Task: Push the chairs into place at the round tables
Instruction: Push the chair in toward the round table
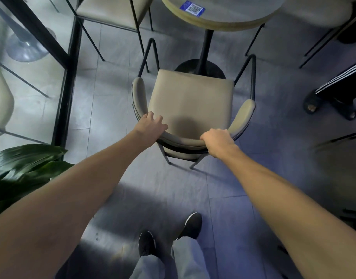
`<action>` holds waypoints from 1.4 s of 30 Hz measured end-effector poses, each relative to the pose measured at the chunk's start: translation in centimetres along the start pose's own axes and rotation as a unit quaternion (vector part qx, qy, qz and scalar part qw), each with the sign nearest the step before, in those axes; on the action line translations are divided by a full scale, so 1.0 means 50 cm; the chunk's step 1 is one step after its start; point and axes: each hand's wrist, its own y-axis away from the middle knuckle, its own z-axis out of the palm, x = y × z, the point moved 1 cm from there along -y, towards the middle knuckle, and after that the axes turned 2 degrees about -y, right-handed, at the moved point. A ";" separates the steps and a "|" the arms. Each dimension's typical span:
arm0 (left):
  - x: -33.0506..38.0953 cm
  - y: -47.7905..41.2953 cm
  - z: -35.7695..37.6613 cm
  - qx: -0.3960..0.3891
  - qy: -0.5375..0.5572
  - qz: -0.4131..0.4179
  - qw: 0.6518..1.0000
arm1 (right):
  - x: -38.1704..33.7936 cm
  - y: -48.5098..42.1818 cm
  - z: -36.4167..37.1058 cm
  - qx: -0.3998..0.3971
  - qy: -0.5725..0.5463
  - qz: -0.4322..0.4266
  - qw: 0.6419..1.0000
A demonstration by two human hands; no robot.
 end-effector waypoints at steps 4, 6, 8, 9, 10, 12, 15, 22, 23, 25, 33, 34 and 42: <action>0.005 -0.044 -0.020 0.004 0.015 -0.007 1.000 | 0.048 -0.027 -0.006 0.012 0.000 0.000 1.000; 0.007 -0.067 -0.030 0.007 0.022 -0.016 1.000 | 0.069 -0.041 -0.011 0.015 0.000 0.002 1.000; 0.004 -0.092 -0.041 0.005 0.030 -0.025 0.999 | 0.086 -0.057 -0.020 0.018 -0.003 0.001 1.000; 0.000 -0.104 -0.047 0.004 0.034 -0.029 0.999 | 0.094 -0.066 -0.025 0.019 -0.004 0.001 1.000; -0.004 -0.116 -0.054 0.002 0.039 -0.033 0.999 | 0.101 -0.075 -0.031 0.018 -0.003 0.003 1.000; -0.013 -0.138 -0.063 0.001 0.047 -0.041 0.998 | 0.112 -0.093 -0.041 0.015 -0.007 0.006 1.000; -0.027 -0.169 -0.070 0.007 0.045 -0.047 0.998 | 0.130 -0.120 -0.056 0.017 -0.011 0.007 1.000; -0.052 -0.234 -0.087 0.020 0.052 -0.046 0.997 | 0.162 -0.173 -0.079 0.019 -0.023 0.014 0.999; -0.055 -0.241 -0.090 0.023 0.054 -0.047 0.997 | 0.167 -0.178 -0.082 0.020 -0.025 0.013 0.999; -0.064 -0.252 -0.092 0.029 0.055 -0.045 0.997 | 0.172 -0.187 -0.089 0.018 -0.030 0.012 0.999; -0.101 -0.295 -0.099 0.031 0.065 -0.046 0.996 | 0.177 -0.229 -0.109 0.025 -0.044 0.034 0.998; -0.104 -0.299 -0.102 0.029 0.069 -0.046 0.996 | 0.177 -0.234 -0.109 0.026 -0.045 0.037 0.998; -0.120 -0.301 -0.092 0.024 0.052 -0.003 0.998 | 0.171 -0.244 -0.113 -0.002 -0.046 0.051 0.998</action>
